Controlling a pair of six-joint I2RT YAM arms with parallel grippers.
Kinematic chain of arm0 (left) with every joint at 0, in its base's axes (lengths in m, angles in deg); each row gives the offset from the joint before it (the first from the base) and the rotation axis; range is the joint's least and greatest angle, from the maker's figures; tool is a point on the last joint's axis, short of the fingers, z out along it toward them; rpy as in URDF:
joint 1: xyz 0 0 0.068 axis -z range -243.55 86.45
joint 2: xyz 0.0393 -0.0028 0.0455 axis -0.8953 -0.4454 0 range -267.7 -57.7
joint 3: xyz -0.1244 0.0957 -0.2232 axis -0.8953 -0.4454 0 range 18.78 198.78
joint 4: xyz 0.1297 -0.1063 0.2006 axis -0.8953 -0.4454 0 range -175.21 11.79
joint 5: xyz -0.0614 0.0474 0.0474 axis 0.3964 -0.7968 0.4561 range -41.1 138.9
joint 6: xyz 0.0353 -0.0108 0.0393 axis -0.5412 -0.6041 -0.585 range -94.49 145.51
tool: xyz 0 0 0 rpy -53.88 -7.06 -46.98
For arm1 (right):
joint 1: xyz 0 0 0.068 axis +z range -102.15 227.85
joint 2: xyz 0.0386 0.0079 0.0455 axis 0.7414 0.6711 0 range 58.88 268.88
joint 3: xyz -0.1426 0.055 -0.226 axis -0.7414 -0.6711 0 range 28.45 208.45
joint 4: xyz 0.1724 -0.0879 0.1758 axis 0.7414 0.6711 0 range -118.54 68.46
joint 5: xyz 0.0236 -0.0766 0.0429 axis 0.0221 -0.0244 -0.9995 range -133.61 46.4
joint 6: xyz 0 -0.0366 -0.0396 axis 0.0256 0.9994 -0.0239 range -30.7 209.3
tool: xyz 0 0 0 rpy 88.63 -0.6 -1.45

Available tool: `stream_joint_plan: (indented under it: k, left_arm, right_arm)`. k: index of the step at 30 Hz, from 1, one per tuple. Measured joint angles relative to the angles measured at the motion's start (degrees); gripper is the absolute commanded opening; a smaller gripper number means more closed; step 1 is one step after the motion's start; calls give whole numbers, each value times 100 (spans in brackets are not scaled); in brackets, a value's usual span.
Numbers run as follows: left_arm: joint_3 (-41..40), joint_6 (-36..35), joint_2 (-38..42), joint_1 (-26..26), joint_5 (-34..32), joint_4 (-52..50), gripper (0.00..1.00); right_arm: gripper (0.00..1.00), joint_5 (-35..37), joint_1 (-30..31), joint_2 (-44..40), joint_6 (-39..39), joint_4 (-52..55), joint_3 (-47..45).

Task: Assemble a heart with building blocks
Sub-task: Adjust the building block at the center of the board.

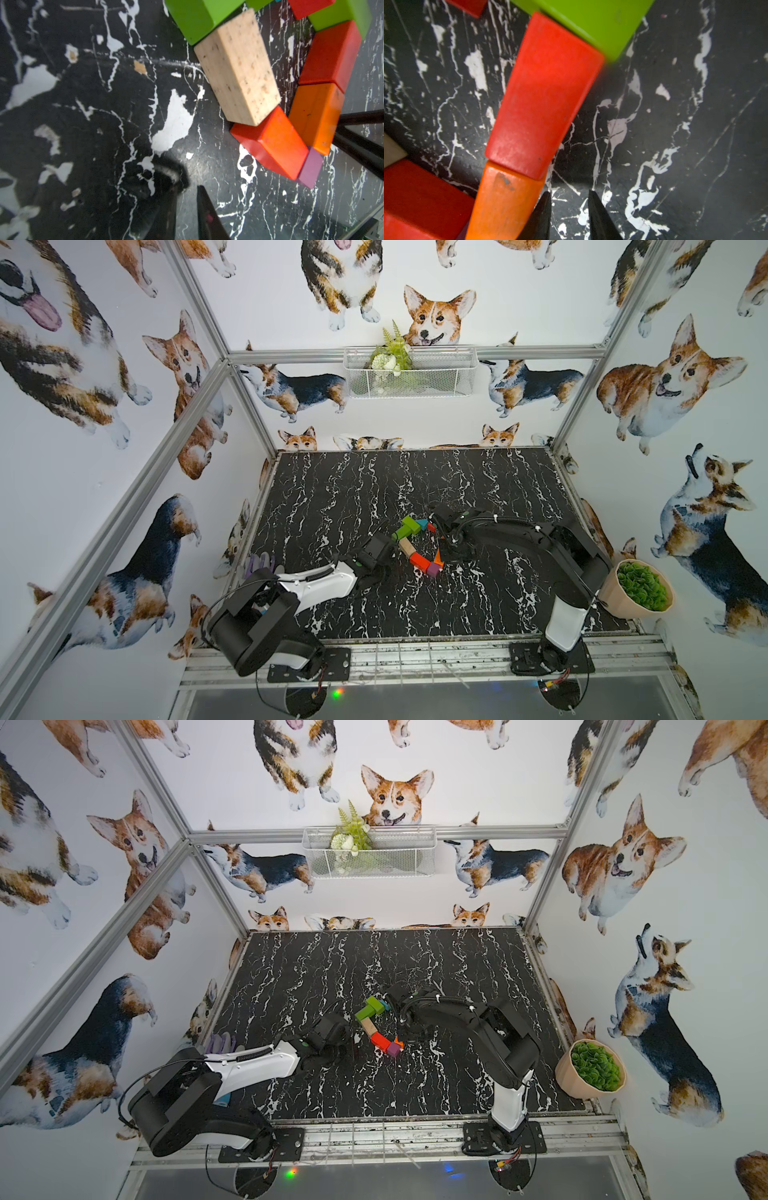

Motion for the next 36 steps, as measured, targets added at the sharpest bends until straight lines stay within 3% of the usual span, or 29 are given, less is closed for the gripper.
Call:
stream_joint_plan:
  k: [36]
  left_arm:
    - [111, 380, -645, 0, 658, 1078, 23]
  right_arm:
    - [32, 44, 15, -597, -92, 15, -479]
